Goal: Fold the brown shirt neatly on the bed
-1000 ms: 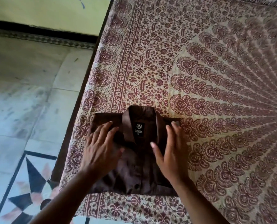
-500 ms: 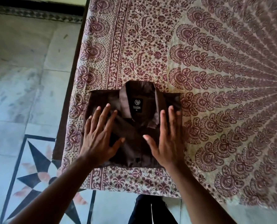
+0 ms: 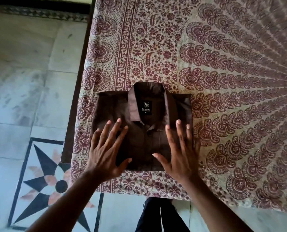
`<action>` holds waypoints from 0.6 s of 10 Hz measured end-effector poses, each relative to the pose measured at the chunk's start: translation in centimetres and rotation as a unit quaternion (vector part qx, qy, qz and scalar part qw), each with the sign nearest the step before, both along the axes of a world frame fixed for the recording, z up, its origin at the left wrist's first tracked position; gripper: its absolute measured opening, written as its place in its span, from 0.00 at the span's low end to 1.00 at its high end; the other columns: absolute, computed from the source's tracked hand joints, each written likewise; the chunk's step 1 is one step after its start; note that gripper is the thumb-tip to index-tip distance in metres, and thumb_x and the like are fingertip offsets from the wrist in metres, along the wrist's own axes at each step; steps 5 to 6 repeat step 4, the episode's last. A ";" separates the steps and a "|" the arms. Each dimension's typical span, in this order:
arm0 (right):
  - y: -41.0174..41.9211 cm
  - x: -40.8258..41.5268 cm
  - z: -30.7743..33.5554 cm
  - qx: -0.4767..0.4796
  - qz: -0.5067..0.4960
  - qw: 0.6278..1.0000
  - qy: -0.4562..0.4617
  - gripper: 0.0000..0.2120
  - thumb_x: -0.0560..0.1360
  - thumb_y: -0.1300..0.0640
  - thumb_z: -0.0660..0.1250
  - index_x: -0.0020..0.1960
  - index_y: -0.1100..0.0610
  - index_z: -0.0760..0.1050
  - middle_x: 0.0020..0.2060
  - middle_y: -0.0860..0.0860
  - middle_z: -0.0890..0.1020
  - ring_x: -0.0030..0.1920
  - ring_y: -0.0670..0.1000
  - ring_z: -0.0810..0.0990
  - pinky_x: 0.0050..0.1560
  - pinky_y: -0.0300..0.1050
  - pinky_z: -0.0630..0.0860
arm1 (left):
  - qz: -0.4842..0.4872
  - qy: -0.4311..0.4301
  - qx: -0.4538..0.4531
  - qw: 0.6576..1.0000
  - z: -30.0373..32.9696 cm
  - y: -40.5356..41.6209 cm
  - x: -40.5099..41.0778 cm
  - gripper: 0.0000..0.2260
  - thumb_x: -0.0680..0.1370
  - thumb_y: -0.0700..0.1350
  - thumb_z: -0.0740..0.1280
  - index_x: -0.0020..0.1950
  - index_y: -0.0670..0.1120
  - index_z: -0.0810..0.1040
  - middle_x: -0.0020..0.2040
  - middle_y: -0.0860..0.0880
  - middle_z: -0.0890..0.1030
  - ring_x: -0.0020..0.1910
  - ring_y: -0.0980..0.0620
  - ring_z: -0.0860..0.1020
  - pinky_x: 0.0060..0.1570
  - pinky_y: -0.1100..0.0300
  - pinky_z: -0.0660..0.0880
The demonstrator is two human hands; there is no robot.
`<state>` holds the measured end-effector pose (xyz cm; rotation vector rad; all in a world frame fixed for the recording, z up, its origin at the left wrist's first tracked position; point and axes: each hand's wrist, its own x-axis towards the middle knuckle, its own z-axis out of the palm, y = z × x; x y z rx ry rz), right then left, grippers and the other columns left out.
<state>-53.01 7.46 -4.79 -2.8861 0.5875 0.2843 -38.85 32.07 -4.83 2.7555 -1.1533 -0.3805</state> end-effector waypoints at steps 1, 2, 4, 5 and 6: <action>0.9 -0.9 -1.8 0.009 0.053 0.998 0.030 0.43 0.76 0.23 0.54 0.83 0.39 0.46 0.84 0.51 0.43 0.84 0.59 0.44 0.77 0.71 0.55 | -0.013 -0.021 0.020 0.999 -2.1 0.9 -0.2 0.45 0.73 0.73 0.62 0.84 0.52 0.56 0.85 0.47 0.50 0.84 0.41 0.51 0.76 0.35 0.57; -0.3 -1.9 -2.9 -0.007 0.051 0.998 0.045 0.41 0.76 0.23 0.53 0.83 0.37 0.46 0.84 0.51 0.43 0.84 0.59 0.44 0.77 0.69 0.54 | -0.020 -0.035 0.035 0.999 -2.9 0.9 -0.3 0.46 0.72 0.75 0.62 0.84 0.53 0.56 0.85 0.47 0.50 0.84 0.40 0.50 0.77 0.36 0.55; -2.2 -3.1 -1.0 0.030 0.009 0.999 0.032 0.41 0.77 0.25 0.52 0.84 0.42 0.46 0.84 0.53 0.43 0.83 0.61 0.47 0.77 0.67 0.60 | -0.012 0.026 0.042 0.999 -1.0 0.9 -0.1 0.46 0.72 0.72 0.63 0.85 0.54 0.50 0.86 0.49 0.46 0.84 0.41 0.46 0.78 0.36 0.54; -2.2 -3.1 -1.0 0.030 0.009 0.999 0.032 0.41 0.77 0.25 0.52 0.84 0.42 0.46 0.84 0.53 0.43 0.83 0.61 0.47 0.77 0.67 0.60 | -0.012 0.026 0.042 0.999 -1.0 0.9 -0.1 0.46 0.72 0.72 0.63 0.85 0.54 0.50 0.86 0.49 0.46 0.84 0.41 0.46 0.78 0.36 0.54; -2.2 -3.1 -1.0 0.030 0.009 0.999 0.032 0.41 0.77 0.25 0.52 0.84 0.42 0.46 0.84 0.53 0.43 0.83 0.61 0.47 0.77 0.67 0.60 | -0.012 0.026 0.042 0.999 -1.0 0.9 -0.1 0.46 0.72 0.72 0.63 0.85 0.54 0.50 0.86 0.49 0.46 0.84 0.41 0.46 0.78 0.36 0.54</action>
